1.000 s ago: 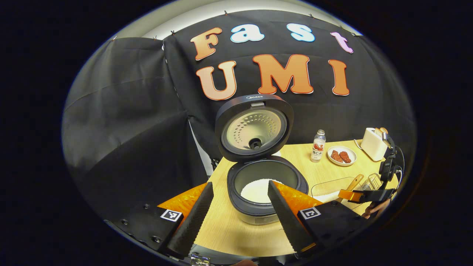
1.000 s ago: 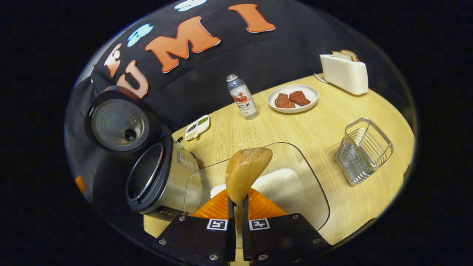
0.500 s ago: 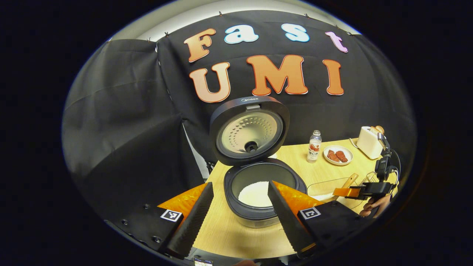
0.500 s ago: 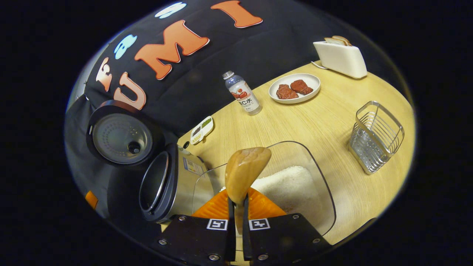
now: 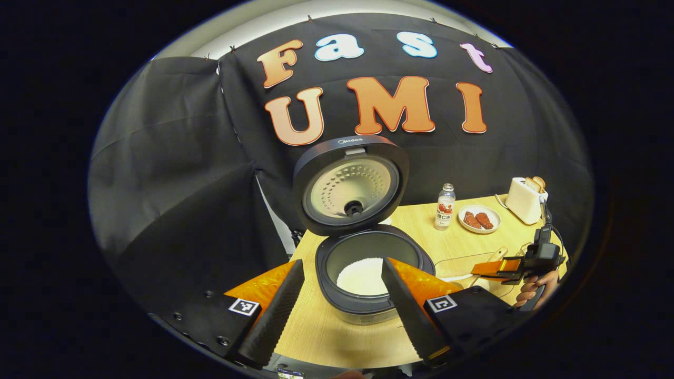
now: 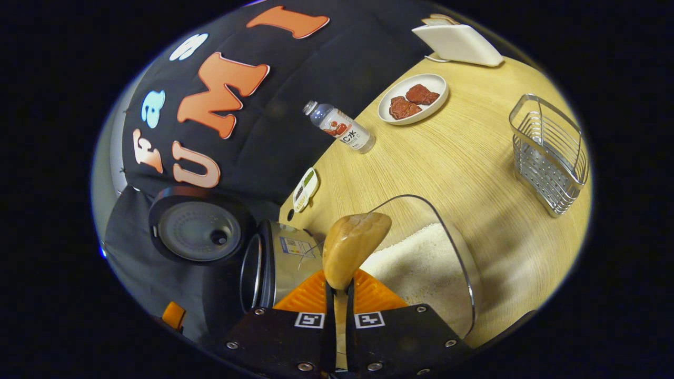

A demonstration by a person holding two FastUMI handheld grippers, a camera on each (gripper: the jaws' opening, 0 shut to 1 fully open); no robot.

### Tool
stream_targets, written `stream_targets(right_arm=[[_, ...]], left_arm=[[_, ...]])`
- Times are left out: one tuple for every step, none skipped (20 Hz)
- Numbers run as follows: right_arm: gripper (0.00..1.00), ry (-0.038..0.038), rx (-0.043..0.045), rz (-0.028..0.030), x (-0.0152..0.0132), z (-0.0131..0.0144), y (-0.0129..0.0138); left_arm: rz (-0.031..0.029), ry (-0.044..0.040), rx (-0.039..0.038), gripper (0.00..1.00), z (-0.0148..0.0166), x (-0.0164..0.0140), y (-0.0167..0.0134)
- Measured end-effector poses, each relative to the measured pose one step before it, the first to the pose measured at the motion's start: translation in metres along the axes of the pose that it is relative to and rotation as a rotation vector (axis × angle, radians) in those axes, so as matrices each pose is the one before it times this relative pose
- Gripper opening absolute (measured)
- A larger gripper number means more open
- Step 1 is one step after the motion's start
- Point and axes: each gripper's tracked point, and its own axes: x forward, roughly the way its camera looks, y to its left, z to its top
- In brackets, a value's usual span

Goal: Close the left gripper, press the button to open the rice cooker; take a wooden spoon from the chopstick holder with the right hand, scoop a spoonful of rice and pour it into the rice cooker, then put the wooden spoon back into the chopstick holder.

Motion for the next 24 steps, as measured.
stream_targets(right_arm=[[0.07, -0.00350, 0.02401, 0.01826, -0.00532, 0.00486, 0.00002], [0.07, -0.00927, 0.01784, 0.01550, -0.00658, 0.00671, -0.00044], [0.06, -0.00707, 0.02043, 0.01385, -0.00559, 0.00711, 0.00002], [0.07, -0.00967, 0.02327, 0.01231, -0.00572, 0.00820, 0.00040], [0.06, -0.00486, 0.02881, 0.01795, -0.00848, 0.00593, 0.00245], [0.07, -0.00844, 0.02839, 0.01931, -0.00590, 0.00805, 0.00443], [0.06, -0.01202, 0.02642, 0.02337, -0.00551, 0.00947, 0.00646], [0.07, -0.00624, 0.02680, 0.02177, -0.00525, 0.00818, 0.00746], [0.07, -0.00946, 0.03382, 0.02597, -0.00165, 0.00759, 0.00754], [0.06, 0.00046, 0.03775, 0.02616, -0.00181, 0.00445, 0.00877], [0.06, -0.00060, 0.03103, 0.02629, -0.00039, 0.00223, 0.01043], [0.06, 0.00415, 0.01672, 0.01862, -0.00001, 0.00154, 0.00867], [0.07, 0.00655, 0.00337, 0.01059, 0.00098, 0.00136, 0.00686], [0.06, 0.00905, 0.00127, 0.00821, 0.00228, -0.00100, 0.00811], [0.06, 0.01533, 0.00415, 0.01376, 0.00382, -0.00234, 0.00975], [0.06, 0.01560, 0.01191, 0.02007, 0.00460, -0.00371, 0.01151], [0.06, 0.01777, 0.01385, 0.02206, 0.00523, -0.00494, 0.01376], [0.06, 0.01506, 0.01839, 0.02152, 0.00721, -0.00323, 0.01279], [0.07, 0.01754, 0.01164, 0.01840, 0.00924, -0.00348, 0.01014], [0.06, 0.01434, 0.00807, 0.00900, 0.01022, -0.00493, 0.00816], [0.06, 0.01373, -0.01294, 0.00174, 0.01223, -0.00464, 0.00663], [0.06, 0.01556, -0.01892, -0.00323, 0.00833, -0.00747, 0.00639], [0.06, 0.01898, -0.01814, -0.00101, 0.01043, -0.00736, 0.00689], [0.06, 0.01995, -0.00840, 0.00259, 0.01016, -0.00693, 0.00705]], left_arm=[[-0.00396, -0.00182, -0.00256, 1.00, 0.00177, 0.00061, -0.00349], [-0.00323, -0.00323, -0.00502, 1.00, 0.00095, -0.00023, -0.00339], [-0.00447, -0.00262, -0.00443, 1.00, 0.00157, 0.00137, -0.00345], [-0.00049, -0.00319, -0.00237, 0.92, 0.00142, 0.00075, -0.00238], [-0.00171, -0.00372, -0.00217, 0.92, 0.00096, 0.00053, -0.00190], [0.00067, -0.00553, -0.00292, 1.00, 0.00036, -0.00044, -0.00188], [0.00068, -0.00464, -0.00627, 1.00, 0.00179, 0.00095, -0.00151], [0.00178, -0.00425, -0.00856, 1.00, -0.00096, -0.00183, -0.00050], [0.00314, -0.00589, -0.01080, 0.92, 0.00142, 0.00022, -0.00059], [0.00121, -0.00746, -0.01075, 0.92, 0.00092, -0.00065, -0.00035], [0.00374, -0.00851, -0.00904, 1.00, 0.00136, -0.00095, -0.00058], [0.00389, -0.01243, -0.00799, 0.99, -0.00045, -0.00239, 0.00001], [0.00712, -0.01028, -0.00189, 0.99, 0.00069, -0.00220, 0.00098], [0.00845, -0.01581, -0.00134, 0.99, -0.00030, -0.00193, 0.00207], [0.00386, -0.02168, 0.00045, 0.99, 0.00167, -0.00466, -0.00083], [0.00422, -0.01998, 0.00146, 1.00, 0.00180, -0.00332, 0.00012], [0.00245, -0.01890, 0.00199, 1.00, 0.00265, -0.00497, 0.00099], [0.01136, -0.02266, 0.00330, 1.00, 0.00247, -0.00470, 0.00259], [0.01923, -0.02507, 0.00169, 0.99, 0.00288, -0.00312, 0.00561], [0.01950, -0.01587, -0.00085, 0.99, 0.00157, -0.00258, 0.00443], [0.01526, -0.01710, 0.00250, 1.00, 0.00034, -0.00377, 0.00348], [0.01460, -0.01699, 0.00542, 0.99, 0.00068, -0.00362, 0.00368], [0.01794, -0.01731, 0.00595, 0.92, 0.00151, -0.00367, 0.00543], [0.01699, -0.01895, 0.00594, 0.92, 0.00105, -0.00368, 0.00522]])
